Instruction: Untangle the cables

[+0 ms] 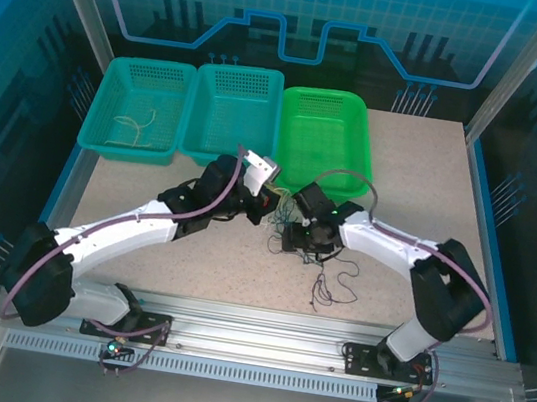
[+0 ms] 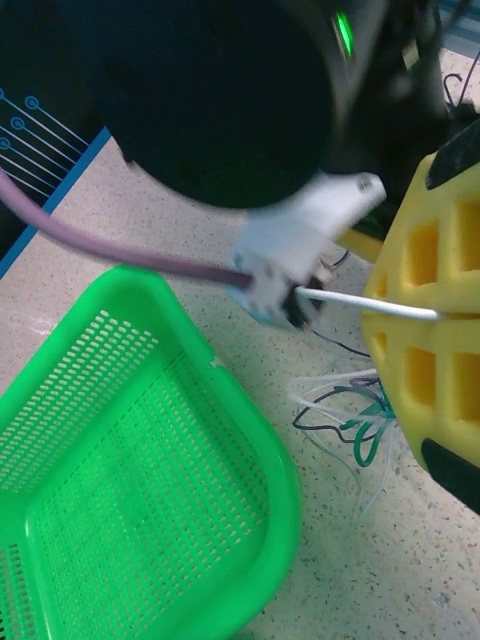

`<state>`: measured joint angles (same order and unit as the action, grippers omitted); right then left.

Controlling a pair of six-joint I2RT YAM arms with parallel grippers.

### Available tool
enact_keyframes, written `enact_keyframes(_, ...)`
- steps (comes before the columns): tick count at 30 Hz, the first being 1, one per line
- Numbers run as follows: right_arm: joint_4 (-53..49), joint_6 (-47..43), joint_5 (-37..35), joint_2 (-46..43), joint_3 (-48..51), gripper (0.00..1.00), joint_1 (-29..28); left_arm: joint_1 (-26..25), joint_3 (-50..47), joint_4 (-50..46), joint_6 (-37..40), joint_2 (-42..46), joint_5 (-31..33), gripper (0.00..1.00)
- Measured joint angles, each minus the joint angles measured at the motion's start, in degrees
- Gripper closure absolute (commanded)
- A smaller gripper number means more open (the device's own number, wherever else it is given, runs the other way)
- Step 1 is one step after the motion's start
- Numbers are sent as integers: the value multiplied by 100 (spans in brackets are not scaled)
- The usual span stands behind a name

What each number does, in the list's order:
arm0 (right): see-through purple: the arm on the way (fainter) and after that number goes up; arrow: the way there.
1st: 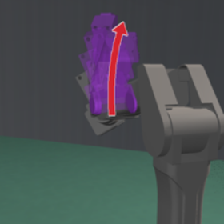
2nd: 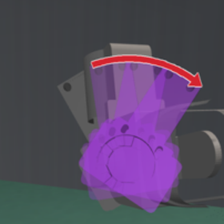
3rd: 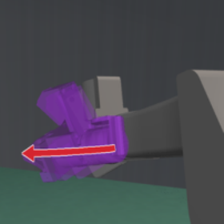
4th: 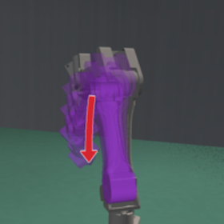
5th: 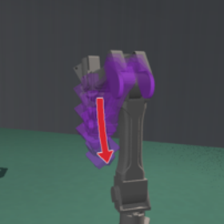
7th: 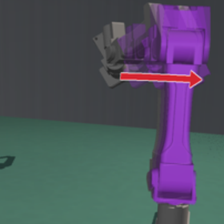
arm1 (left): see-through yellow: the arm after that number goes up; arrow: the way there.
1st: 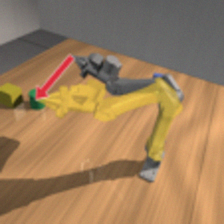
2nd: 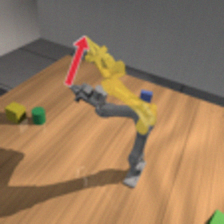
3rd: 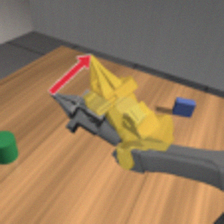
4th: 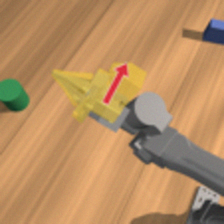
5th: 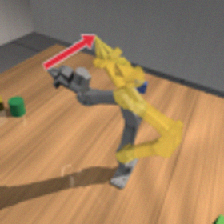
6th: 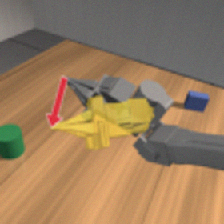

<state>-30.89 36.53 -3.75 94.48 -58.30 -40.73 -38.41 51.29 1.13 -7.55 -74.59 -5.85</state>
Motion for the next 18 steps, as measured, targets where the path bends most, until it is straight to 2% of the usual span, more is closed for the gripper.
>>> enact_keyframes(2, 83, 15, -9, 350, -146, 58, -11, 0, 0, 0, 0, 87, 4, 100)
enact_keyframes(4, 142, 103, -118, 632, -223, 82, -9, 0, -2, -44, 0, 223, 59, 100)
enact_keyframes(6, 79, 186, -326, 710, -225, 97, 33, 0, -9, -140, -2, 474, 229, 100)
enact_keyframes(7, 83, 236, -356, 675, -223, 100, 72, 17, -11, -214, -4, 621, 361, 100)
enact_keyframes(10, 179, 448, -442, 472, 37, 100, 365, 212, -4, -579, -50, 1204, 809, 100)
enact_keyframes(15, 83, 697, -584, -501, 999, 100, 1180, 1226, 291, -1480, -295, 2031, 1285, 100)
enact_keyframes(18, -90, 688, -584, -861, 1174, 100, 1287, 1810, 721, -1923, -295, 2157, 1342, 100)
